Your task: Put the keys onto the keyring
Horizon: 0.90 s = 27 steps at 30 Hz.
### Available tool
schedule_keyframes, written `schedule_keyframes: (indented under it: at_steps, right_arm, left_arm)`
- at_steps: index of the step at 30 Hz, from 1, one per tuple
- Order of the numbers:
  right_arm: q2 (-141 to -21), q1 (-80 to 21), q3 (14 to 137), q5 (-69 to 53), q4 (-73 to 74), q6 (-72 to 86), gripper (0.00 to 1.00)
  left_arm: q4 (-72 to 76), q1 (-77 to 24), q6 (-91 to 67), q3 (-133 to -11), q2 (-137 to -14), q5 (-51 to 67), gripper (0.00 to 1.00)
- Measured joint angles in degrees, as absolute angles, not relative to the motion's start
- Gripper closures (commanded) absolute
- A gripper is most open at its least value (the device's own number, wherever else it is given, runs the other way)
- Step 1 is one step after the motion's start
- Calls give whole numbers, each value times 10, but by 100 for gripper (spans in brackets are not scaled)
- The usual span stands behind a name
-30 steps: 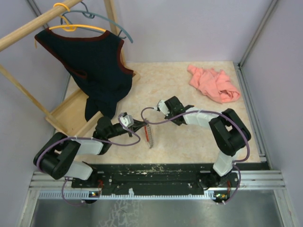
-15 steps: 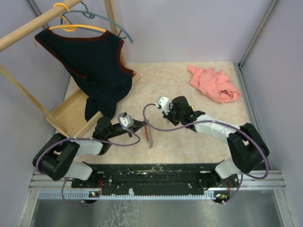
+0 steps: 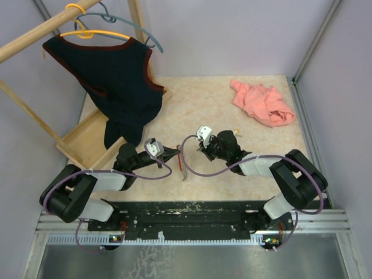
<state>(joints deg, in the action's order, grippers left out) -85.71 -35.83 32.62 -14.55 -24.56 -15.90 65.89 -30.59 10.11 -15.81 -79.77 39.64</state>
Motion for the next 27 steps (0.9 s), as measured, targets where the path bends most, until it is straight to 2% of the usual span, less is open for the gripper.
schedule_keyframes:
  at_steps: [6, 13, 19, 23, 27]
  right_arm:
    - [-855, -358, 299, -146, -312, -152, 100]
    - [-757, -358, 256, -142, -327, -142, 100]
    - [-747, -358, 232, -139, -348, -116, 100]
    - [-719, -358, 222, -116, -311, -84, 100]
    - [-640, -358, 222, -98, -230, -40, 100]
  left_arm:
    - [660, -306, 101, -156, -794, 394, 100]
    - [664, -305, 101, -153, -793, 392, 100]
    - [667, -305, 101, -149, -788, 392, 100]
    - [667, -305, 101, -146, -782, 390, 100]
    - [667, -305, 101, -146, -782, 390, 100]
